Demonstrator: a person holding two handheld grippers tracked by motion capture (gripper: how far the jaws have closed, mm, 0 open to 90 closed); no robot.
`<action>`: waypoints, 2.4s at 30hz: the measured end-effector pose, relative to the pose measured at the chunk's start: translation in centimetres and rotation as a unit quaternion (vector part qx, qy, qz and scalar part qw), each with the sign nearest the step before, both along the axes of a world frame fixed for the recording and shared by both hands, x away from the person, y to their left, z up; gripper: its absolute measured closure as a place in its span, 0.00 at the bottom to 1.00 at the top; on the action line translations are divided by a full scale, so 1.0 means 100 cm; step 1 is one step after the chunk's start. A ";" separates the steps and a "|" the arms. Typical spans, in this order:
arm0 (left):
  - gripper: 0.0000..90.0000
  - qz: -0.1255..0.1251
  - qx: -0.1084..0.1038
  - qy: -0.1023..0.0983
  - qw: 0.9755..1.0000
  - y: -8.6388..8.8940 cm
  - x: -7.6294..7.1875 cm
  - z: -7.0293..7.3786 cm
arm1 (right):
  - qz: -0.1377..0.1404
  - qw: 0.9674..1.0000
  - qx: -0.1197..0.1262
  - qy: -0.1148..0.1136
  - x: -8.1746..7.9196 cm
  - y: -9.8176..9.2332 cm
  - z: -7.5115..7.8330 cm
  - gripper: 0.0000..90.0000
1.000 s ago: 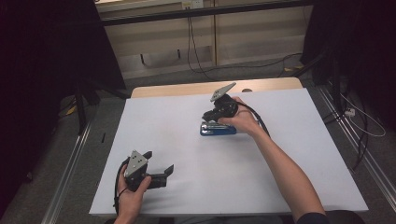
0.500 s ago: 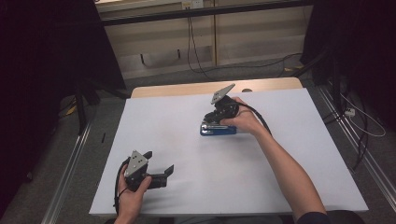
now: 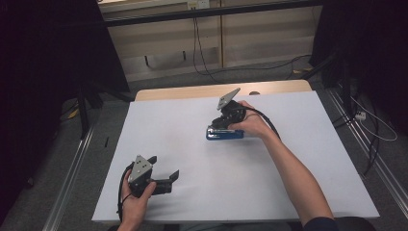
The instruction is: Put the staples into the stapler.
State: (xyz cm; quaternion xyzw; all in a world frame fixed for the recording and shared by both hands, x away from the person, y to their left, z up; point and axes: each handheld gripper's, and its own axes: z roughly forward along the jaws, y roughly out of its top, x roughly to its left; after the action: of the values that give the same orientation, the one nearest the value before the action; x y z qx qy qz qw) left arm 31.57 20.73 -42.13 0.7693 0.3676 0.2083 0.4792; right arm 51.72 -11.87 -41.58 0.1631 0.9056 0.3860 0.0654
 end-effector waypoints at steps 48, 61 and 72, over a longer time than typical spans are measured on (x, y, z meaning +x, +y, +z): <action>0.04 -0.001 0.002 0.000 1.000 0.000 0.000 0.000 | 0.036 0.999 -0.031 -0.016 0.002 0.008 -0.003 0.88; 0.04 -0.002 0.004 0.002 1.000 -0.001 0.001 -0.001 | 0.046 0.998 -0.034 -0.016 0.004 0.009 -0.002 0.88; 0.04 -0.003 0.003 0.002 1.000 -0.001 0.001 -0.001 | 0.042 0.998 -0.034 -0.017 0.003 0.010 -0.002 0.87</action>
State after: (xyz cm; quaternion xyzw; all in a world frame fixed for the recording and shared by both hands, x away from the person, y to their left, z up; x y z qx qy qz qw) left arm 31.68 20.66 -42.24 0.7722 0.3656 0.2063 0.4770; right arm 52.07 -10.87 -41.82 0.1156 0.9232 0.3598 0.0698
